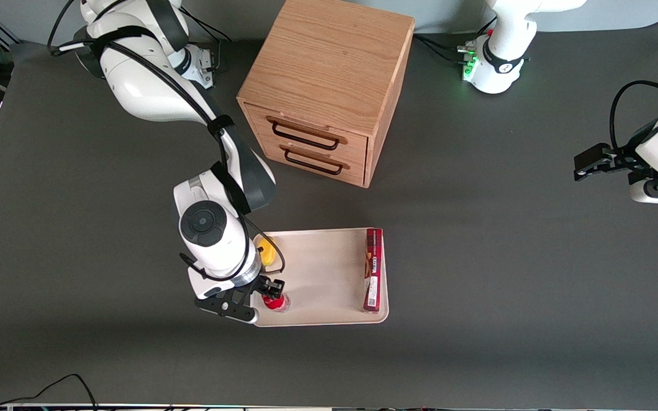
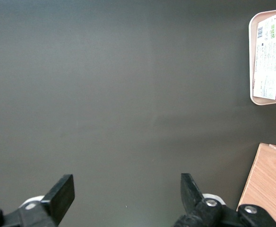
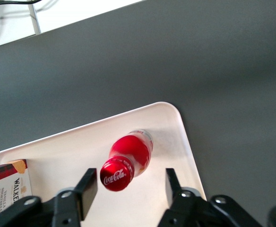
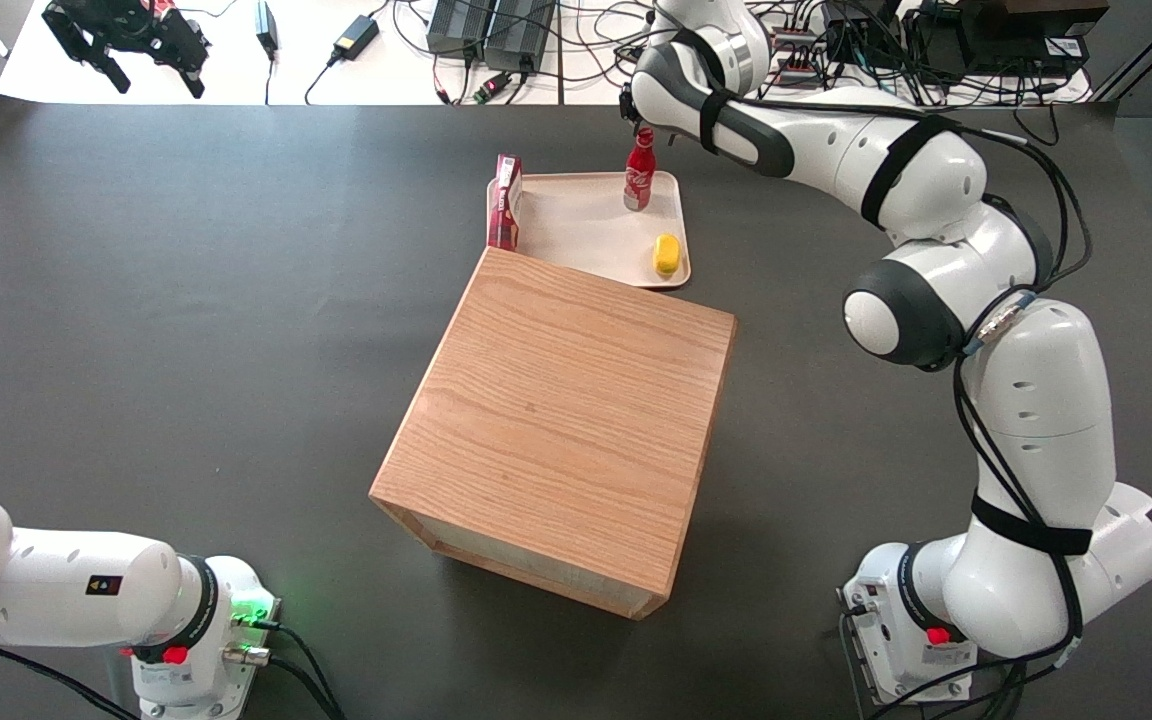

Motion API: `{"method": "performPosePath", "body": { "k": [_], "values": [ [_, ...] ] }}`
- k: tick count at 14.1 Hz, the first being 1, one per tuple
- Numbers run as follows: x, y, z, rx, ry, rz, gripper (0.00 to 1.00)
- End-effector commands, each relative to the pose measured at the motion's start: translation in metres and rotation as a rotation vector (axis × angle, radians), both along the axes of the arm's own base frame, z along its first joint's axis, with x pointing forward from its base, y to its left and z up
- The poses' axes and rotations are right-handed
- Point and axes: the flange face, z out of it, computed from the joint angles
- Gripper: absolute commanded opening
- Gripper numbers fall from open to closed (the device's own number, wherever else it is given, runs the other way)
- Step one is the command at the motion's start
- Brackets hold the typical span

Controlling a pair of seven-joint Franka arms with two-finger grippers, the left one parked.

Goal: Place coke bottle on tray
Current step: 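Lower the bottle onto the tray and open the right gripper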

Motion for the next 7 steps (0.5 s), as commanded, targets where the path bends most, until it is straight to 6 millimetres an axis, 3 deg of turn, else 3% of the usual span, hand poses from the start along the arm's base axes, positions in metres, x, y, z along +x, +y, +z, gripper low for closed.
{"method": "performPosePath", "body": {
  "k": [1, 7],
  "values": [
    [0.002, 0.005, 0.004, -0.019, -0.031, -0.013, 1.00],
    [0.000, 0.004, 0.017, -0.017, -0.033, -0.015, 1.00]
  ]
}}
